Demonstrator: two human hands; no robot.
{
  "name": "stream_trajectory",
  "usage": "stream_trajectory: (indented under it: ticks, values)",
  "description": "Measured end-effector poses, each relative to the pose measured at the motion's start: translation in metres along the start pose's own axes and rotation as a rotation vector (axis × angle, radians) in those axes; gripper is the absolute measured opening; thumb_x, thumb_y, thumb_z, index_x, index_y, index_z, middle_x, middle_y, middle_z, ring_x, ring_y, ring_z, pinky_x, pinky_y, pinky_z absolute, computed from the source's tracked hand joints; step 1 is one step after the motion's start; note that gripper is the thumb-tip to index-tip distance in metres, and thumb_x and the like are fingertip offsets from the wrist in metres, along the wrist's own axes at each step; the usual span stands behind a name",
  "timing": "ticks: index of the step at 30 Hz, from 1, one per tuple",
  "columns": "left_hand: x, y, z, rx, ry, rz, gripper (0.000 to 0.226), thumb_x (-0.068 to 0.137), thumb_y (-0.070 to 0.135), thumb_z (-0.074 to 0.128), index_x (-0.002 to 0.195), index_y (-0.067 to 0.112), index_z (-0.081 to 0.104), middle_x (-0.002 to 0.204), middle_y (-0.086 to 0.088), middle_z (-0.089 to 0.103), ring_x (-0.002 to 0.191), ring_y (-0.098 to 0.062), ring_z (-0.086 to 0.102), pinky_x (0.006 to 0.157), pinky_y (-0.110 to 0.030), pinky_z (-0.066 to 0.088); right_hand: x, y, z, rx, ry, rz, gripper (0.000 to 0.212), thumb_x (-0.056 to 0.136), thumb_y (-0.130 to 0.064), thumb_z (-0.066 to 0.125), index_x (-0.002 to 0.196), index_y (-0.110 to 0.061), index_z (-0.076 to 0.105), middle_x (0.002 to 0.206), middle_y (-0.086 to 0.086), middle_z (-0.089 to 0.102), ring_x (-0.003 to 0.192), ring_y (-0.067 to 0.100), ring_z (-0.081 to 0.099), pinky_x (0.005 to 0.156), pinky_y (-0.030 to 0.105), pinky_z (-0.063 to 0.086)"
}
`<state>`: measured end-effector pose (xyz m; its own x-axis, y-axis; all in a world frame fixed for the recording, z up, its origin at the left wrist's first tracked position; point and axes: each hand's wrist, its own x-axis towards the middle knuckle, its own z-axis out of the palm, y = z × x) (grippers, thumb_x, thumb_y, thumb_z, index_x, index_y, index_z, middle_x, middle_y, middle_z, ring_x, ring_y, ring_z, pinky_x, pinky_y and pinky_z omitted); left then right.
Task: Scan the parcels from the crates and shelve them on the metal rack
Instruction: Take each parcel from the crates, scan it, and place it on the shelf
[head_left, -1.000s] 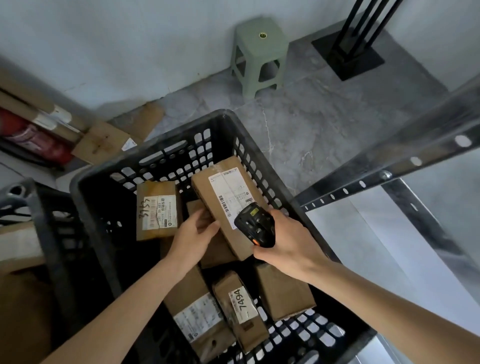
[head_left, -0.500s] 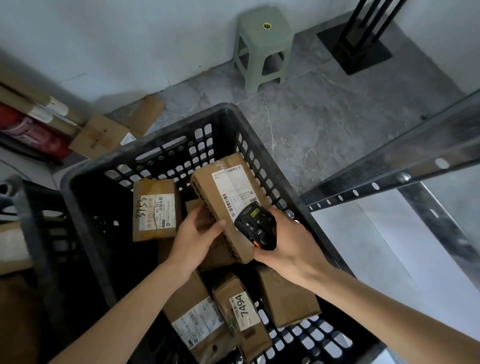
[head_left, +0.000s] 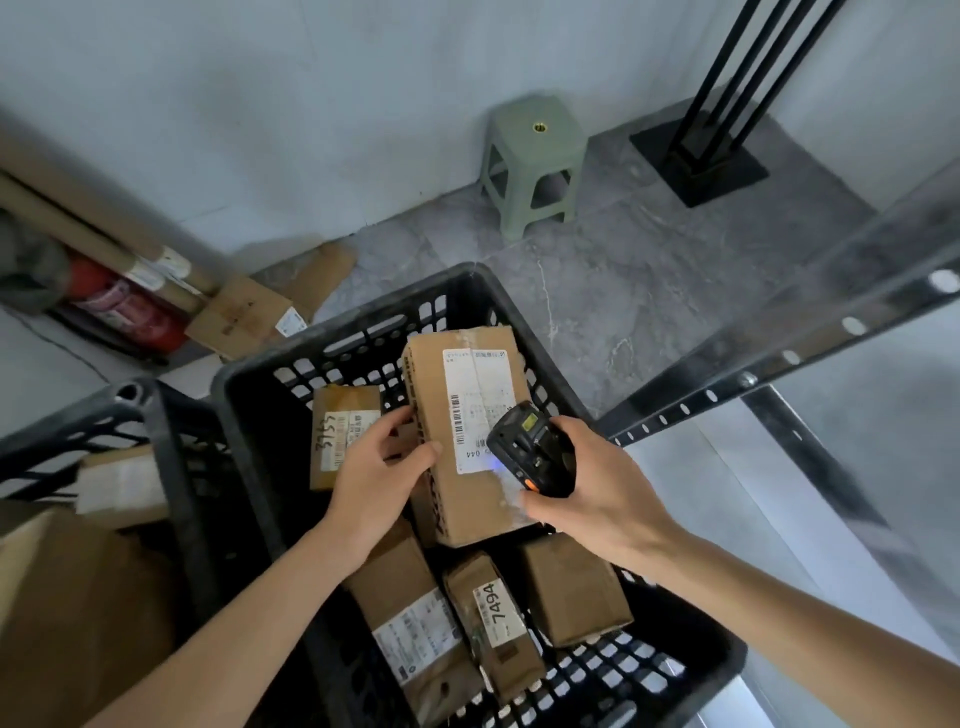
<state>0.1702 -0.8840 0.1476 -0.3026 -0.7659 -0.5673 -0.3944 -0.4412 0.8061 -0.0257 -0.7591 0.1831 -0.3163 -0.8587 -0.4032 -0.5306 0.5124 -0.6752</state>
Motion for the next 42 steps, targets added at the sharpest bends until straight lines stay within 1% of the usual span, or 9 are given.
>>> stream_trajectory:
  ticks: [5, 11, 17, 20, 22, 27, 33, 38, 42]
  values:
    - [-0.046, 0.040, -0.011, -0.062, 0.008, 0.103, 0.043, 0.094, 0.011, 0.070, 0.128, 0.037, 0.061, 0.099, 0.002, 0.078, 0.091, -0.010, 0.075, 0.076, -0.031, 0.062, -0.026, -0.035, -0.032, -0.003, 0.041, -0.066, 0.059, 0.079, -0.037, 0.083, 0.129, -0.038, 0.051, 0.103, -0.023, 0.066, 0.094, -0.006, 0.063, 0.077, 0.017, 0.054]
    - [-0.113, 0.074, -0.025, -0.110, 0.030, 0.253, 0.036, 0.092, 0.018, 0.073, 0.124, 0.033, 0.067, 0.107, 0.004, 0.077, 0.102, -0.015, 0.073, 0.091, -0.047, 0.060, -0.088, -0.069, -0.061, 0.021, 0.118, -0.150, 0.066, 0.078, -0.035, 0.085, 0.134, -0.040, 0.051, 0.108, -0.025, 0.066, 0.099, -0.010, 0.061, 0.077, 0.008, 0.050]
    - [-0.196, 0.096, -0.027, -0.071, -0.065, 0.422, 0.055, 0.084, 0.022, 0.079, 0.132, 0.042, 0.061, 0.111, 0.015, 0.075, 0.103, -0.003, 0.071, 0.083, -0.023, 0.060, -0.173, -0.096, -0.089, 0.033, 0.211, -0.173, 0.061, 0.076, -0.039, 0.085, 0.119, -0.055, 0.045, 0.103, -0.028, 0.067, 0.098, -0.013, 0.060, 0.078, 0.011, 0.052]
    - [-0.239, 0.106, -0.024, -0.057, -0.127, 0.471, 0.059, 0.082, 0.025, 0.079, 0.134, 0.045, 0.058, 0.113, 0.014, 0.075, 0.107, -0.007, 0.070, 0.086, -0.029, 0.060, -0.226, -0.107, -0.102, 0.025, 0.282, -0.176, 0.057, 0.075, -0.039, 0.085, 0.113, -0.057, 0.047, 0.100, -0.030, 0.066, 0.098, -0.016, 0.059, 0.075, 0.007, 0.049]
    - [-0.270, 0.113, -0.021, -0.047, -0.169, 0.523, 0.059, 0.081, 0.028, 0.078, 0.133, 0.046, 0.059, 0.114, 0.013, 0.075, 0.109, -0.009, 0.070, 0.090, -0.036, 0.058, -0.266, -0.114, -0.107, 0.030, 0.341, -0.172, 0.056, 0.075, -0.036, 0.086, 0.109, -0.058, 0.047, 0.098, -0.031, 0.066, 0.097, -0.018, 0.058, 0.072, 0.003, 0.045]
    - [-0.357, 0.120, -0.016, -0.024, -0.242, 0.694, 0.050, 0.084, 0.020, 0.078, 0.130, 0.037, 0.063, 0.116, 0.017, 0.074, 0.109, -0.006, 0.070, 0.086, -0.024, 0.060, -0.384, -0.129, -0.113, 0.024, 0.442, -0.170, 0.056, 0.075, -0.037, 0.084, 0.105, -0.065, 0.045, 0.107, -0.042, 0.060, 0.101, -0.014, 0.059, 0.076, 0.008, 0.048]
    - [-0.476, 0.139, 0.002, 0.056, -0.403, 0.859, 0.065, 0.084, 0.010, 0.079, 0.137, 0.039, 0.057, 0.118, 0.017, 0.073, 0.109, -0.009, 0.070, 0.087, -0.024, 0.059, -0.541, -0.145, -0.128, 0.021, 0.555, -0.118, 0.059, 0.071, -0.039, 0.086, 0.112, -0.059, 0.049, 0.110, -0.043, 0.061, 0.102, -0.012, 0.062, 0.082, 0.013, 0.053]
    - [-0.574, 0.172, 0.049, 0.111, -0.544, 1.001, 0.066, 0.080, 0.002, 0.081, 0.133, 0.035, 0.062, 0.113, 0.008, 0.075, 0.108, -0.013, 0.069, 0.090, -0.022, 0.057, -0.681, -0.141, -0.165, -0.119, 0.669, -0.048, 0.071, 0.068, -0.053, 0.078, 0.133, -0.049, 0.048, 0.119, -0.030, 0.063, 0.108, -0.005, 0.060, 0.083, 0.011, 0.047]
    - [-0.657, 0.195, 0.103, 0.126, -0.668, 1.083, 0.062, 0.079, 0.014, 0.083, 0.132, 0.040, 0.063, 0.110, 0.015, 0.075, 0.107, -0.010, 0.069, 0.087, -0.023, 0.059, -0.791, -0.134, -0.198, -0.305, 0.778, 0.017, 0.073, 0.072, -0.056, 0.075, 0.138, -0.044, 0.046, 0.122, -0.024, 0.061, 0.108, 0.000, 0.058, 0.089, 0.023, 0.052]
